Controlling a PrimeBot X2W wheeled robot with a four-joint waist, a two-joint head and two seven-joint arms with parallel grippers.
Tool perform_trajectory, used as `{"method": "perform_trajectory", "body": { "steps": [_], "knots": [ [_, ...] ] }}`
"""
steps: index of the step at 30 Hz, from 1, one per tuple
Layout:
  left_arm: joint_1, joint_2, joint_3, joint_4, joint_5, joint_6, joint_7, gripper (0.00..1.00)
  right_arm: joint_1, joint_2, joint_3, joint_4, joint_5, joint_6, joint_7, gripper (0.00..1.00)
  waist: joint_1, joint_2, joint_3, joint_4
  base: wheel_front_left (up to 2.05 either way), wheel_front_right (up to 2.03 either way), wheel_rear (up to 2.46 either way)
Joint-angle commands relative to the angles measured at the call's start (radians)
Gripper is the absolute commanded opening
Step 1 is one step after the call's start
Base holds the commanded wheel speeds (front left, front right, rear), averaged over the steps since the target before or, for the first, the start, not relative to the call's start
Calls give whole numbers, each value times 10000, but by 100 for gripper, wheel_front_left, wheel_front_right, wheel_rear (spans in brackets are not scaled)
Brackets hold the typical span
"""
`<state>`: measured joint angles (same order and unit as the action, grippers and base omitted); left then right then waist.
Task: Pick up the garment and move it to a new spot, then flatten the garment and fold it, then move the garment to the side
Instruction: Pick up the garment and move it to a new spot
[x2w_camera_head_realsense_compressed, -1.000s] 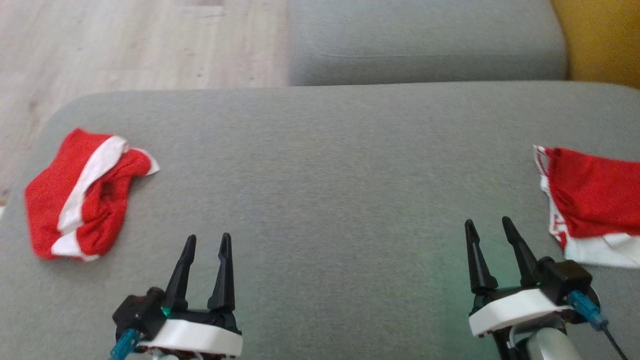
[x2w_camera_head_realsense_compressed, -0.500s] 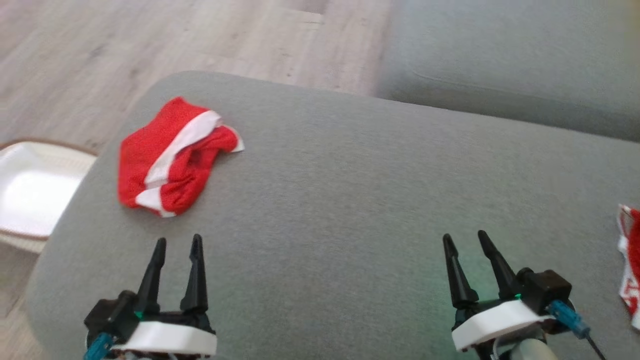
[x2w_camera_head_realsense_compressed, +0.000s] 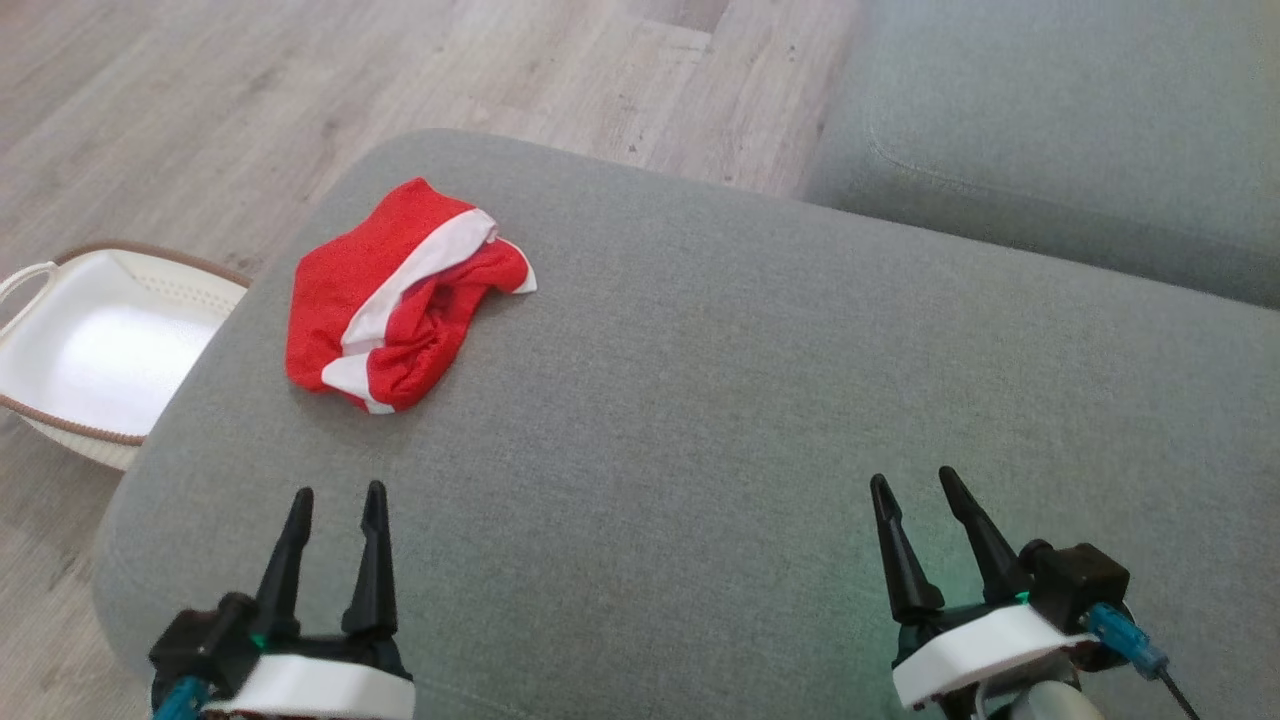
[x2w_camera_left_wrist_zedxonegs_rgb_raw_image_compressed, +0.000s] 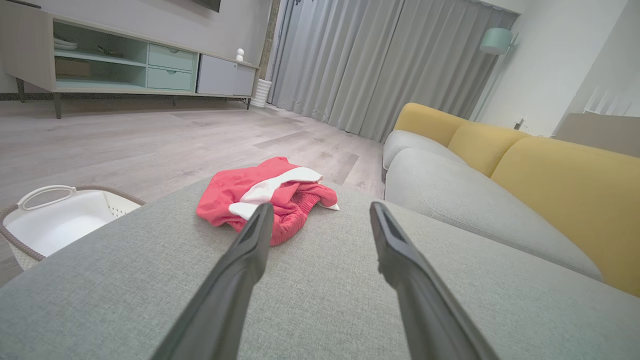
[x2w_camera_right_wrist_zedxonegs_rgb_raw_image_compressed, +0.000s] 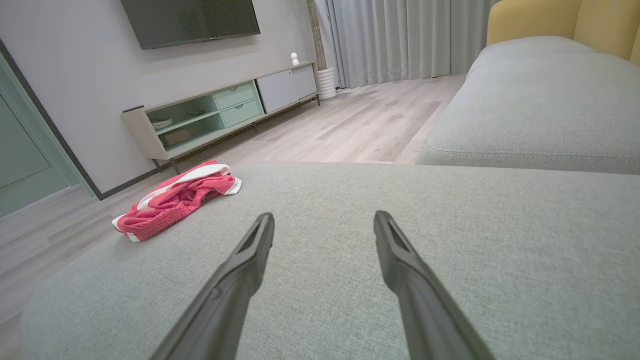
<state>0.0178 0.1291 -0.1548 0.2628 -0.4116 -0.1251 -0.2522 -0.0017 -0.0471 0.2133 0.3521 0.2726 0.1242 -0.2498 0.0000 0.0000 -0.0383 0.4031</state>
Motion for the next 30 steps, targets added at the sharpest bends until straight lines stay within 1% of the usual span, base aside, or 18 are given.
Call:
{"method": "perform_trajectory", "body": {
  "steps": [1,5,7,9,12,16,17,20,23,26,30],
  "knots": [
    [-587,221,471,-325,-1,-56,-95,100,-291,-32,165,-341,-90,65,-120,100,0,0,221,-131,0,0,0],
    [-1200,566,558,-25,25,-56,-95,100,-480,-32,-18,-402,-458,65,-120,100,0,0,796,-365,0,0,0],
    [-1741,907,421,299,37,-56,-95,100,-642,-32,-198,-505,-682,65,-120,100,0,0,1193,-495,0,0,0],
    [-2442,1344,83,762,49,-56,57,100,-821,-32,-415,-735,-848,65,-120,100,0,0,1619,-619,0,0,0],
    [-3742,2098,-362,1477,-5,-56,834,100,-1090,-32,-731,-1134,-939,65,-120,100,0,0,2307,-838,0,0,0],
    [-5484,2969,-1390,2097,-805,-56,2019,100,-1434,-85,-1075,-1593,-1357,65,-120,100,0,0,3194,-1112,0,0,0],
    [-5484,2969,-1390,2097,-805,-56,2019,100,-1434,-85,-1075,-1593,-1357,65,-120,100,0,0,3194,-1112,0,0,0],
    [-6600,3523,-2072,2774,-1376,-56,2829,100,-1662,-192,-1194,-1824,-1527,65,-120,100,0,0,3738,-1332,0,0,0],
    [-7533,3836,-2609,3428,-2177,-56,3507,100,-1836,-264,-1215,-2019,-1610,65,-120,100,0,0,4177,-1550,0,0,0],
    [-8249,4181,-3139,4087,-2539,-56,3949,100,-1924,-328,-1172,-2134,-1668,65,-109,100,0,0,4473,-1764,0,0,0],
    [-8912,4274,-3675,4737,-3030,-56,4371,100,-2009,-373,-1263,-2213,-1756,65,-67,100,0,0,4751,-1946,0,0,0]
  ]
}}
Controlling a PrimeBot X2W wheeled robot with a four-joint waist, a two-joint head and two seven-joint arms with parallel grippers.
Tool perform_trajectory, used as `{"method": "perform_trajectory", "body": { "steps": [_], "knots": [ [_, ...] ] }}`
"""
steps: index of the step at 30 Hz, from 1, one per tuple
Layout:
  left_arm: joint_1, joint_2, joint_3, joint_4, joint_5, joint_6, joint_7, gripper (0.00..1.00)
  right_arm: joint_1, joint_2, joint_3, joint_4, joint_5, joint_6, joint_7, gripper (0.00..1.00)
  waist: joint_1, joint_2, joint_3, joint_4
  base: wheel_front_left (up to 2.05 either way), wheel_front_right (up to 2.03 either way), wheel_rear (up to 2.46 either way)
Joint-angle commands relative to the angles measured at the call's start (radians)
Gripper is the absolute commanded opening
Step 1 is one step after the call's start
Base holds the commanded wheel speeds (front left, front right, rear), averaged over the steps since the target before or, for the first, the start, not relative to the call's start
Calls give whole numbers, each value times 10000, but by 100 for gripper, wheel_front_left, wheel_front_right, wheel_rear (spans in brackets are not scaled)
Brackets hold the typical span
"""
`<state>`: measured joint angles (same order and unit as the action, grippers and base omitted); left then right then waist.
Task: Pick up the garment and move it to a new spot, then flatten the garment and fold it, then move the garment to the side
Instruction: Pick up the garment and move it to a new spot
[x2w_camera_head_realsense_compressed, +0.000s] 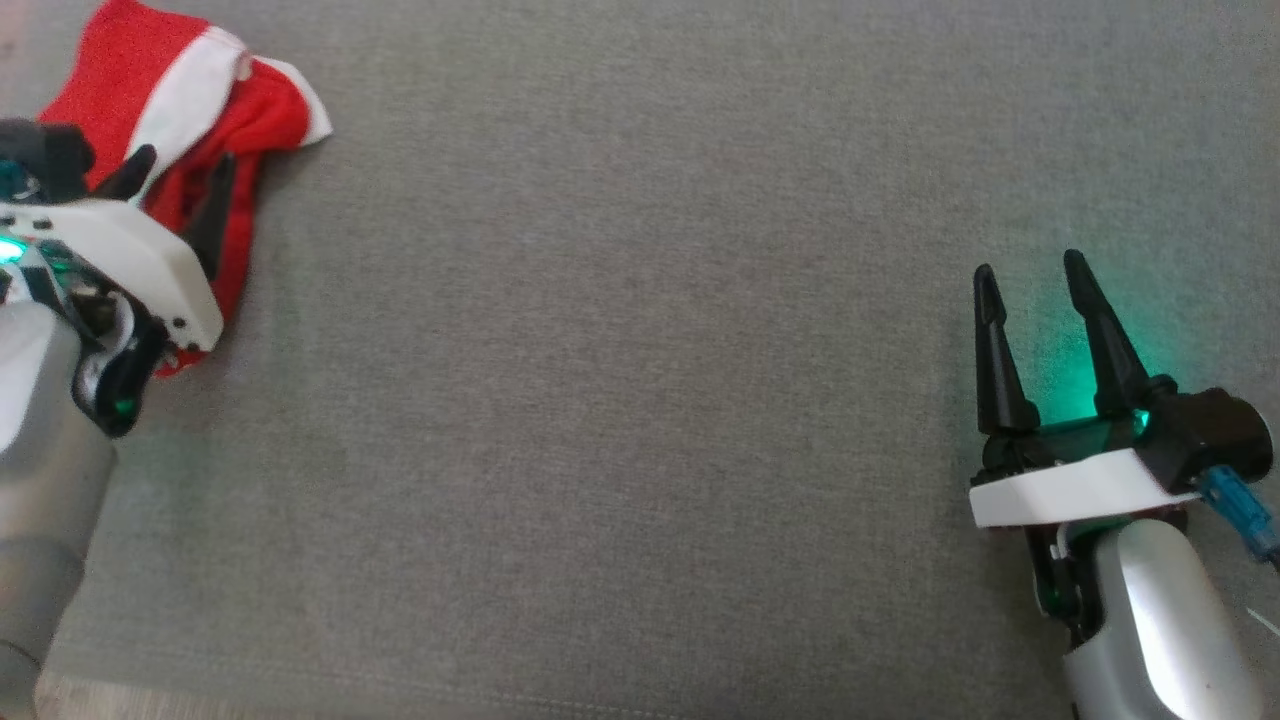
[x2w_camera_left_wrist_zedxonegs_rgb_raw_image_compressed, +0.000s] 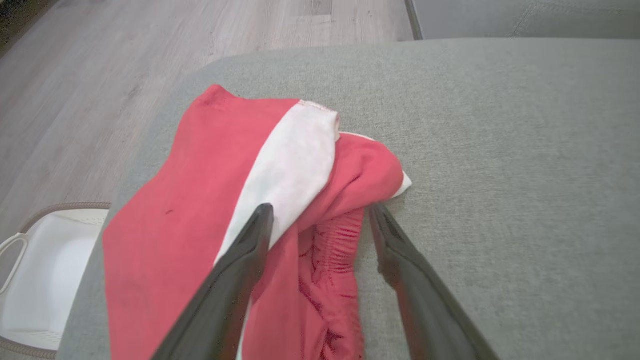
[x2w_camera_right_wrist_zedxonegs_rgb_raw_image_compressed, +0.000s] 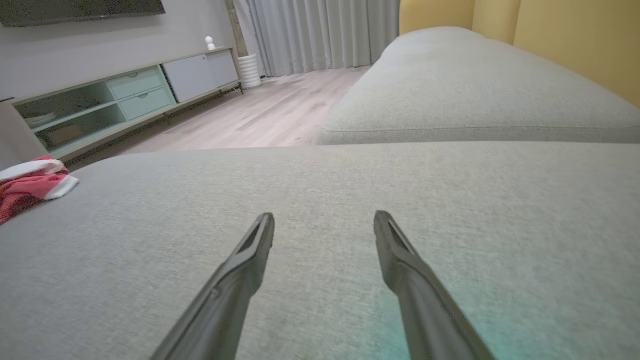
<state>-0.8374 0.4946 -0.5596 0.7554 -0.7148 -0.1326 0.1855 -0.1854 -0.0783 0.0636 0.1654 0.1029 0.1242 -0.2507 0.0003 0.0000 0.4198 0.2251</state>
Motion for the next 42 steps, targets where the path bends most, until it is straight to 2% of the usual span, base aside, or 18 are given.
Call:
{"method": "perform_trajectory", "body": {
  "steps": [1,7,8,9,13,21,26,33,42],
  "knots": [
    [-509,648,291,48,-53,19,75,100,-185,-64,214,-359,-69,65,-56,100,-3,0,225,-191,0,0,0],
    [-1200,501,56,1498,-143,19,207,100,-195,-56,367,-313,-60,65,-58,100,-3,0,310,-283,0,0,0],
    [-1268,450,2,1644,-180,19,206,36,-192,-56,381,-301,-55,65,-59,100,-3,0,303,-283,0,0,0],
    [-1326,412,-68,1737,-209,19,162,0,-190,-57,390,-286,-53,65,-59,100,-3,0,292,-281,0,0,0],
    [-1514,416,-344,1726,-444,19,-248,0,-214,-69,405,-202,-36,65,-62,100,-3,0,209,-274,0,0,0],
    [-2109,811,-437,1395,-342,19,-2499,0,-174,33,591,104,101,65,-84,100,-3,0,-512,-356,0,0,0],
    [-2228,1024,-692,823,-36,19,-3224,0,-75,138,606,361,289,65,-101,100,-3,0,-1189,-557,0,0,0],
    [-1974,937,-1228,-664,289,58,-3262,0,158,230,581,437,461,65,-107,100,-3,0,-1881,-815,0,0,0],
    [-765,238,-1895,-3610,190,716,-2512,0,118,275,808,380,588,65,-109,100,-3,0,-2349,-1799,0,0,0]
  ]
}}
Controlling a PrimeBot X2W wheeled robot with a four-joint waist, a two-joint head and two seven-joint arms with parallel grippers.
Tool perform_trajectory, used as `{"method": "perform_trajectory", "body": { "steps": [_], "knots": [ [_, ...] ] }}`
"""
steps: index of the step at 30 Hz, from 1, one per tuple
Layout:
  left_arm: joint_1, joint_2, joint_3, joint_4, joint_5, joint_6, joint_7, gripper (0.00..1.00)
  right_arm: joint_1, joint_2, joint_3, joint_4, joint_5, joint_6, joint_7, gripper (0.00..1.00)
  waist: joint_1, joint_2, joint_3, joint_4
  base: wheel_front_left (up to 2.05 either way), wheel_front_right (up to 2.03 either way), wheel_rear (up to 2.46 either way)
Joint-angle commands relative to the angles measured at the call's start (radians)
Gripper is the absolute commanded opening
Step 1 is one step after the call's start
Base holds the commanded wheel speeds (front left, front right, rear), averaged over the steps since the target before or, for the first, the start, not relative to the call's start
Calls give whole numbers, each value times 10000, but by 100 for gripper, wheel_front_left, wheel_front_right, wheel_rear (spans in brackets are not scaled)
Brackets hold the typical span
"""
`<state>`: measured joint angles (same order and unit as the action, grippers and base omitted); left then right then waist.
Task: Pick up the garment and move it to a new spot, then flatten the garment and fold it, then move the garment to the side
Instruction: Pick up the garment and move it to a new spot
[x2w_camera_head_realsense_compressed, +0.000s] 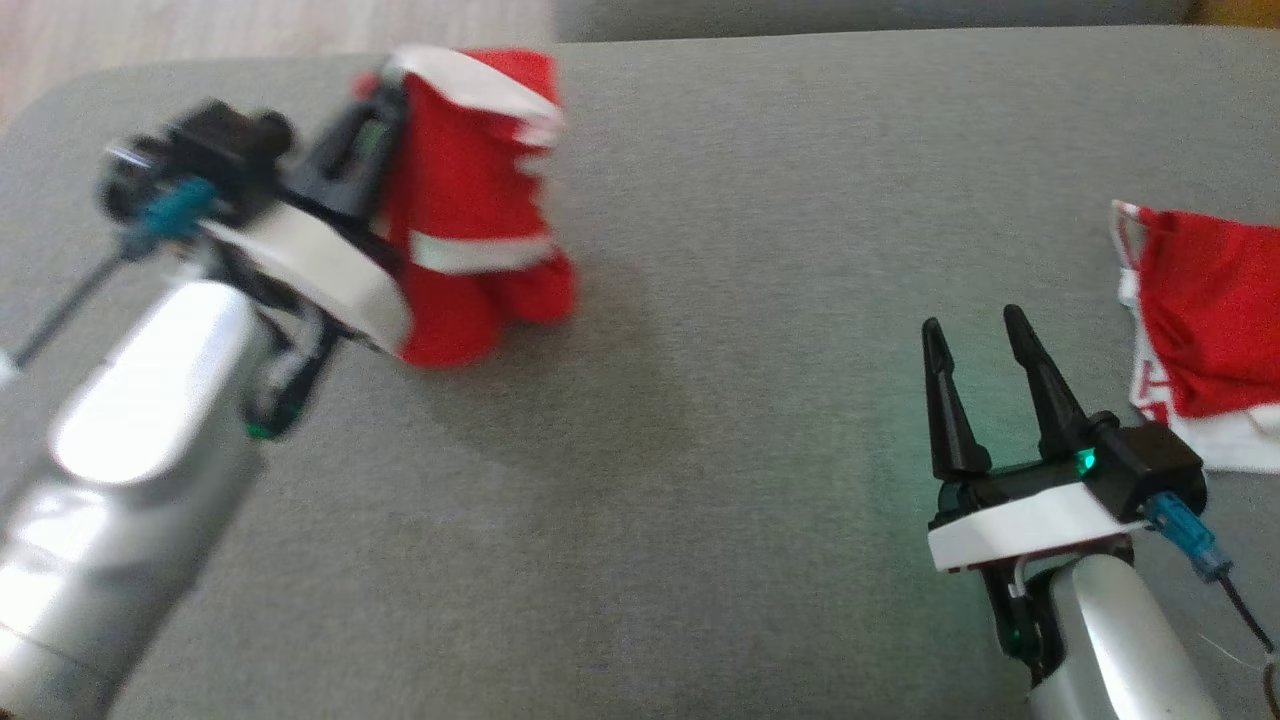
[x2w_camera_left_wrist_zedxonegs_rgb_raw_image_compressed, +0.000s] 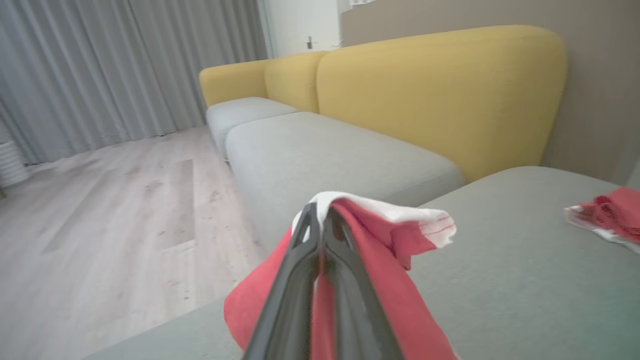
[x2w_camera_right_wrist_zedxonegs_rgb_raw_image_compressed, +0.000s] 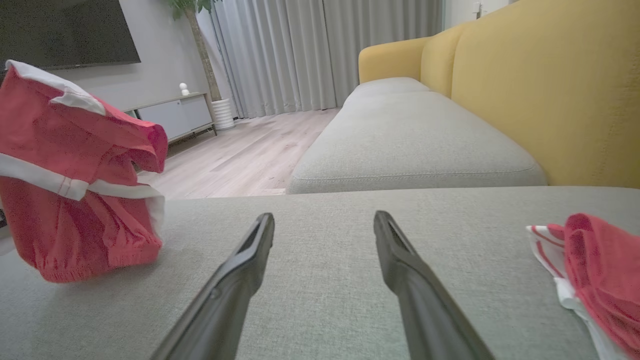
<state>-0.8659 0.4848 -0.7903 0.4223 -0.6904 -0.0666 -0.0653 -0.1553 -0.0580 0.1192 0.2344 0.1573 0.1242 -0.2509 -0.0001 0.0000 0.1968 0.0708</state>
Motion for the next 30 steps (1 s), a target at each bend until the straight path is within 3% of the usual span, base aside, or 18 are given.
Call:
{"method": "perform_trajectory", "body": {
  "steps": [1,8,19,20,21,30],
  "knots": [
    [-370,190,327,-553,-81,143,83,0,-211,73,287,-306,69,65,-107,100,1,0,-121,-390,0,0,0],
    [231,-1132,-408,-1487,-136,581,322,0,-502,76,445,-330,338,65,-108,100,1,0,-143,-1305,0,0,0],
    [709,-2787,-1322,-865,-46,716,-7,0,-486,77,705,-346,743,65,-108,100,1,0,-37,-2190,0,0,0],
    [752,-2826,-1390,-761,-22,714,-15,14,-471,77,705,-355,762,65,-108,100,1,0,-32,-2206,0,0,0],
    [800,-2847,-1467,-644,-5,709,17,100,-455,77,701,-364,778,65,-108,100,1,0,-25,-2212,0,0,0],
    [1077,-2747,-1552,-89,-15,674,-314,100,-362,77,575,-358,745,65,-108,100,1,0,-41,-1796,0,0,0]
  ]
}}
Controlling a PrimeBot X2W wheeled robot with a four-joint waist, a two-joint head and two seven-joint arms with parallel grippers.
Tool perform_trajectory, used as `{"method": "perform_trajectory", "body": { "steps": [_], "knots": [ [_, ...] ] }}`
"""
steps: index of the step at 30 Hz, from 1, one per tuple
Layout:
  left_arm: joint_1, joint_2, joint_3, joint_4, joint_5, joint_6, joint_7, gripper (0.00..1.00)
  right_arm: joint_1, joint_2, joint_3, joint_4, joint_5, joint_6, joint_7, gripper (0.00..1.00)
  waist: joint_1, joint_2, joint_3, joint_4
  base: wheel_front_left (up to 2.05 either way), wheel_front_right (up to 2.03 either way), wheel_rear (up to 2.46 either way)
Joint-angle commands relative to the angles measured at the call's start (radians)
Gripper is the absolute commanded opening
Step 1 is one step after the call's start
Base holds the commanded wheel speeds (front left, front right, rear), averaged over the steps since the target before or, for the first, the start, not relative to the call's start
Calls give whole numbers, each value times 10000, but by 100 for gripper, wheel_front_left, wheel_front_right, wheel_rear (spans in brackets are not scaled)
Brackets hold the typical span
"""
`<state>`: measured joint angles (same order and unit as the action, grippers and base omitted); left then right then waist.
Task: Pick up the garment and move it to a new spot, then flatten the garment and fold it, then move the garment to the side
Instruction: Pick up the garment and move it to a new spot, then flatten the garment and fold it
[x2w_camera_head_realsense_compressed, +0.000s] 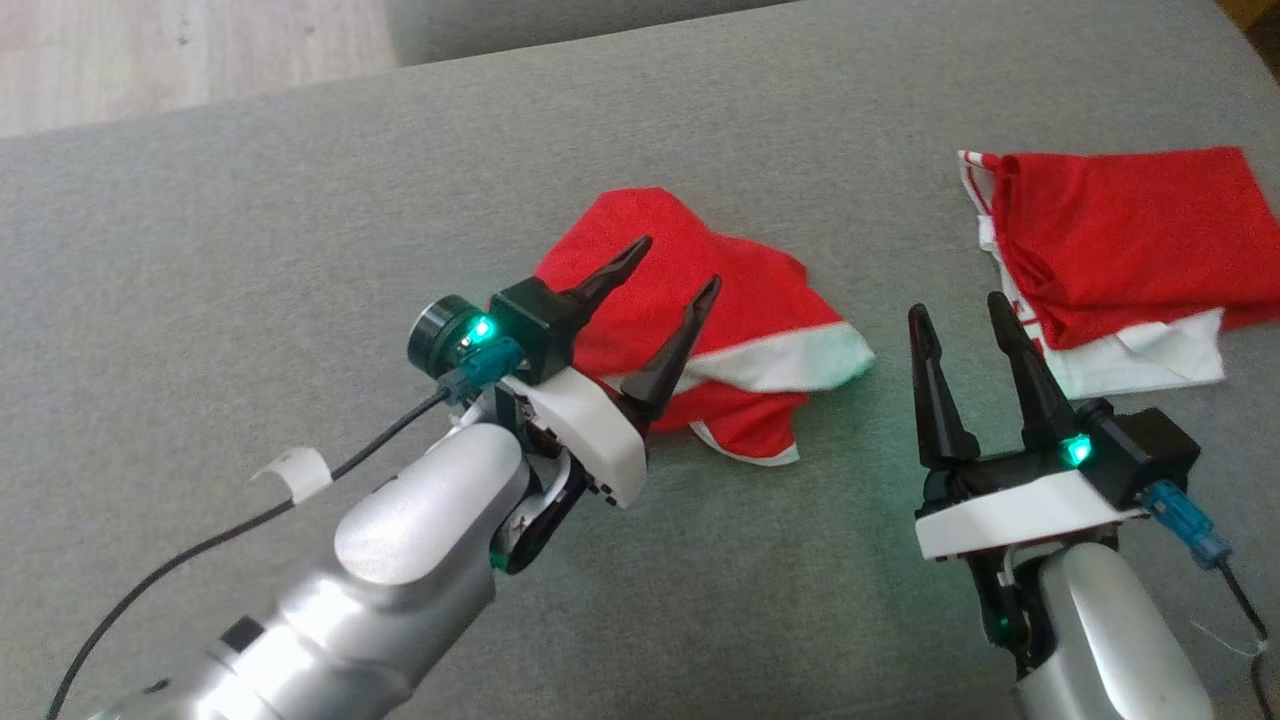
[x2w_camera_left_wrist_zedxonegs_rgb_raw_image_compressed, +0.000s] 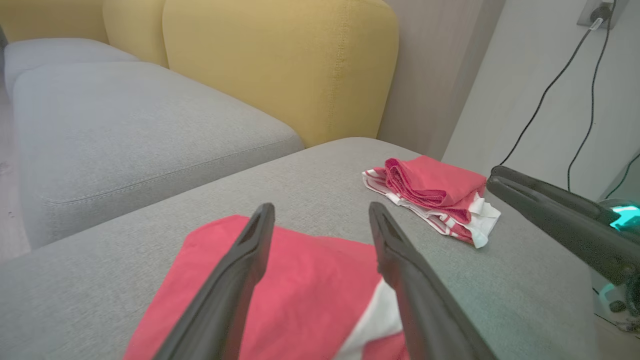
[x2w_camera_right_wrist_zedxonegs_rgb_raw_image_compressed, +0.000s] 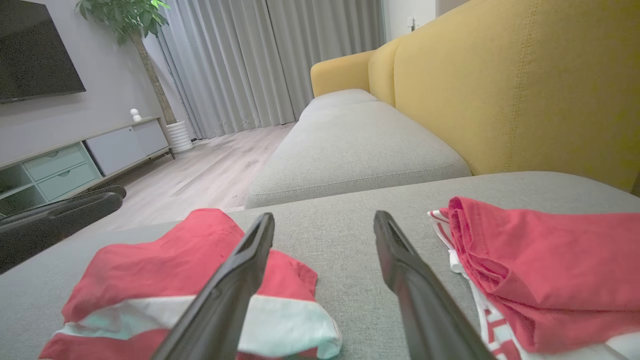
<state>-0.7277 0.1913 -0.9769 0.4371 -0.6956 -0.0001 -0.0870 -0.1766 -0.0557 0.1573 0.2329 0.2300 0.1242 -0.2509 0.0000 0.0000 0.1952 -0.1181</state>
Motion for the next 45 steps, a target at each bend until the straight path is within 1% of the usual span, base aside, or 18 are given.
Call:
{"method": "perform_trajectory", "body": {
  "steps": [1,4,7,12,15,18,20,23,26,30,35,40,45],
  "knots": [
    [-275,239,376,-224,1,33,-163,100,-146,54,175,-335,8,65,-108,100,0,0,-50,157,0,0,0],
    [-201,410,537,-232,-51,129,-332,100,-113,54,132,-320,-13,65,-108,100,0,0,-130,296,0,0,0],
    [24,819,916,-364,-173,387,-670,100,-6,54,91,-275,-86,65,-108,100,0,0,-285,498,0,0,0],
    [913,1770,1784,-860,-567,993,-1239,100,301,54,-99,-220,-254,65,-108,100,0,0,-589,850,0,0,0],
    [1859,2172,2405,-1379,-921,1370,-1538,100,532,54,-291,-232,-315,65,-108,100,0,0,-759,1072,0,0,0],
    [2953,2301,3065,-1916,-1214,1636,-1699,100,746,54,-497,-254,-355,65,-108,100,0,0,-866,1295,0,0,0],
    [3606,2233,3483,-2188,-1235,1682,-1734,100,871,54,-589,-254,-374,65,-108,100,0,0,-936,1430,0,0,0],
    [4456,1729,4550,-2690,-1006,1470,-1742,100,1030,54,-716,-262,-428,65,-109,100,0,0,-1018,1607,0,0,0],
    [5117,1246,5279,-2789,-422,954,-1745,100,1081,55,-785,-255,-451,65,-109,100,0,0,-1040,1675,0,0,0],
    [5569,642,6076,-2471,296,423,-1746,100,1121,55,-795,-211,-499,65,-109,100,0,0,-1118,1726,0,0,0],
    [5765,176,6627,-2031,1112,-166,-1747,100,1079,55,-727,-183,-524,65,-109,100,0,0,-1113,1674,0,0,0],
    [5786,-246,7088,-1752,1706,-528,-1747,100,1044,55,-672,-196,-535,65,-109,100,0,0,-1068,1593,0,0,0],
    [5631,-539,7206,-1313,1985,-856,-1747,100,962,55,-612,-214,-493,65,-109,100,0,0,-948,1456,0,0,0]
  ]
}}
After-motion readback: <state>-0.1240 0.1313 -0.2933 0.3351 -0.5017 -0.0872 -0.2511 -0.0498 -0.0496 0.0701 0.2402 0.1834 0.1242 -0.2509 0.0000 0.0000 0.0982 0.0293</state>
